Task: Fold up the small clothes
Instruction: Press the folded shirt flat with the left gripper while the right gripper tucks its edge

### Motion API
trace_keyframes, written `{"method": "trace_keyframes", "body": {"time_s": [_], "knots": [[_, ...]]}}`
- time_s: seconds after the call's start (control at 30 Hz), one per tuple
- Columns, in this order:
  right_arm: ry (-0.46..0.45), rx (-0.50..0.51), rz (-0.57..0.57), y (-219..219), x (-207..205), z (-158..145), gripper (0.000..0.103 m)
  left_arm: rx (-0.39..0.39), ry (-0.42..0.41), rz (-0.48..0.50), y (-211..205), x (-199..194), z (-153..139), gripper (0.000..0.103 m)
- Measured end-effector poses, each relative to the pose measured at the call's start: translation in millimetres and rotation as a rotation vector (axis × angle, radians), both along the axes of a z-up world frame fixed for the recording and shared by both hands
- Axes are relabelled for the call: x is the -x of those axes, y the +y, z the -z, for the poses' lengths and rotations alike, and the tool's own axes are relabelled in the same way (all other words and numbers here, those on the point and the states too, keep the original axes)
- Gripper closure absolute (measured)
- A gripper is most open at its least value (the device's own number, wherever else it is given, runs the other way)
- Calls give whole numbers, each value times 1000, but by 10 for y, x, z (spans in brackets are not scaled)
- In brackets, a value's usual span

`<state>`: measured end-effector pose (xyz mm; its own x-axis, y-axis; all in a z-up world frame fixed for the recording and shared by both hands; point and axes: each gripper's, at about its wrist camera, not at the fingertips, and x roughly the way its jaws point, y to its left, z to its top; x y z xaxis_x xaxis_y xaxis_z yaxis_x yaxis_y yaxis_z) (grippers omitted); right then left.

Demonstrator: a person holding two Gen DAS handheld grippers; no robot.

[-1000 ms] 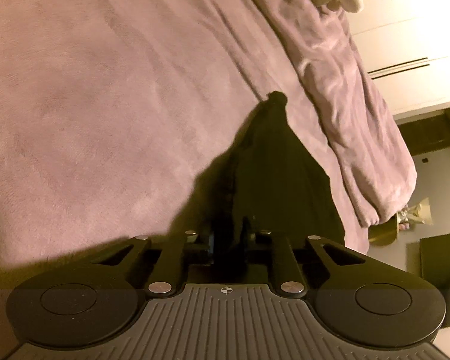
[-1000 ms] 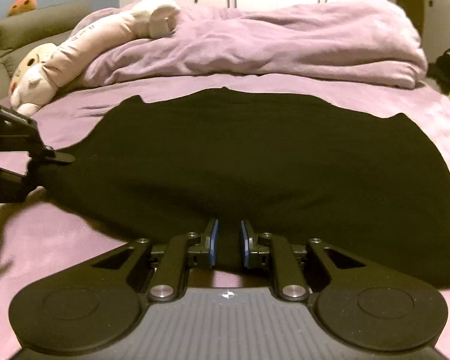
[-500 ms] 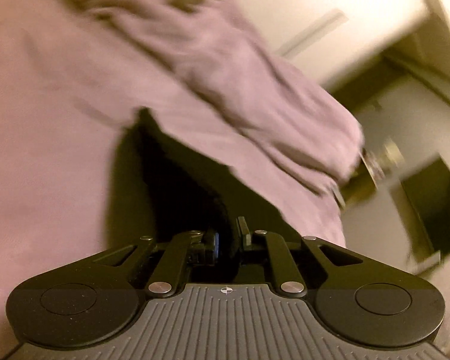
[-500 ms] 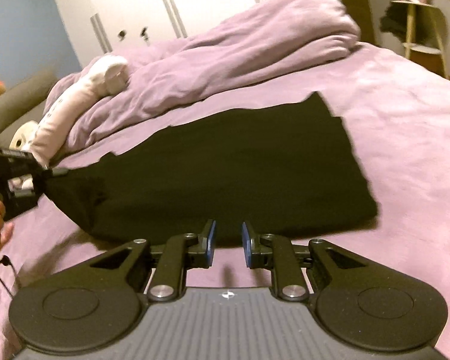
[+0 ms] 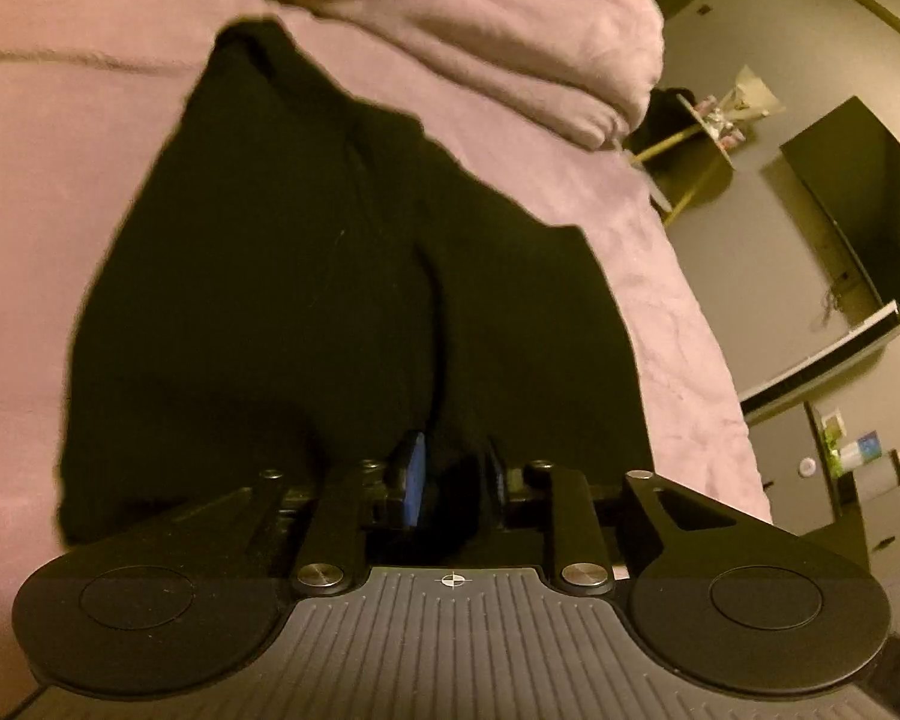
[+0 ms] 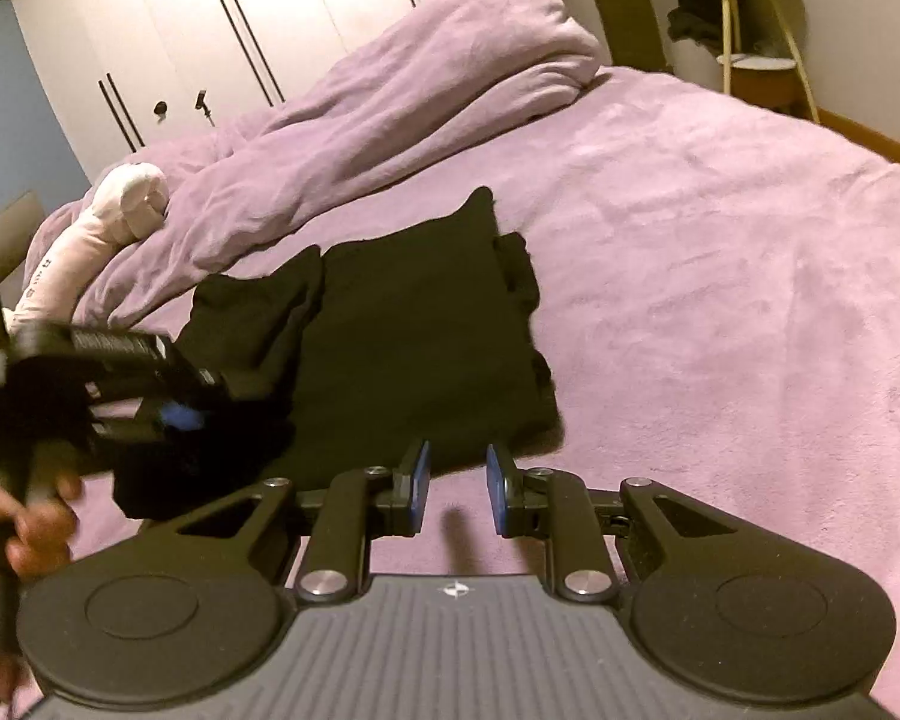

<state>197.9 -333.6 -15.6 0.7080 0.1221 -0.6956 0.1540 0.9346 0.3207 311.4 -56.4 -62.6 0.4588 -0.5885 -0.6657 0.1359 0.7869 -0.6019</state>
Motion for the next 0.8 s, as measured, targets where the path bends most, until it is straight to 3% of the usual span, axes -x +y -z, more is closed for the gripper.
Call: {"method": "trace_keyframes", "body": {"time_s": [0.1, 0.2, 0.27, 0.33, 0.43, 0.67, 0.7, 0.73, 0.8], "knots": [[2, -34, -38, 18, -87, -2, 80, -36, -76, -7, 112, 196, -202, 54], [-2, -81, -64, 75, -216, -36, 78, -105, -104, -56, 304, 338, -316, 52], [-12, -163, -91, 109, -343, -63, 73, -168, -60, -128, 496, 368, -289, 53], [-7, -265, -138, 154, -509, -44, 52, -168, -18, -172, 697, 378, -209, 53], [40, -361, -197, 282, -804, 62, 44, -210, 18, -212, 837, 372, -138, 54], [129, -377, -234, 640, -1270, 330, 45, -235, 21, -186, 814, 310, -63, 51], [124, -369, -234, 681, -1291, 331, 49, -242, 26, -183, 829, 331, -58, 50], [113, -364, -241, 719, -1295, 321, 62, -242, 31, -180, 826, 303, -50, 50], [78, -328, -256, 794, -1299, 274, 75, -237, 34, -179, 829, 302, -32, 50]]}}
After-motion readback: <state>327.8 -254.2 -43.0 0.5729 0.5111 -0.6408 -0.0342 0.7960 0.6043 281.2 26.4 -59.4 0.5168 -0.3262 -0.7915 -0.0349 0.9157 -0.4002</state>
